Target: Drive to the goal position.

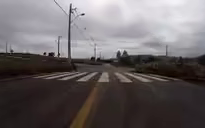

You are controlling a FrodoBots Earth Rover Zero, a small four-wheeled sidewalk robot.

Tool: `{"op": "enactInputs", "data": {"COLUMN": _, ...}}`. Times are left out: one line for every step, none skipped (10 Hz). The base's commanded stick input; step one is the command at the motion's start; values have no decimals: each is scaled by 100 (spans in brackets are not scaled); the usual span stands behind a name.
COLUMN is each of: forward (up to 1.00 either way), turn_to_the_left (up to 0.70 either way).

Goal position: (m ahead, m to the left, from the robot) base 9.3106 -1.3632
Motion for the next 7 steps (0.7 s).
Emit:
{"op": "enactInputs", "data": {"forward": 70, "turn_to_the_left": 0}}
{"op": "enactInputs", "data": {"forward": 70, "turn_to_the_left": 0}}
{"op": "enactInputs", "data": {"forward": 70, "turn_to_the_left": 0}}
{"op": "enactInputs", "data": {"forward": 70, "turn_to_the_left": 0}}
{"op": "enactInputs", "data": {"forward": 70, "turn_to_the_left": 0}}
{"op": "enactInputs", "data": {"forward": 70, "turn_to_the_left": 0}}
{"op": "enactInputs", "data": {"forward": 70, "turn_to_the_left": 0}}
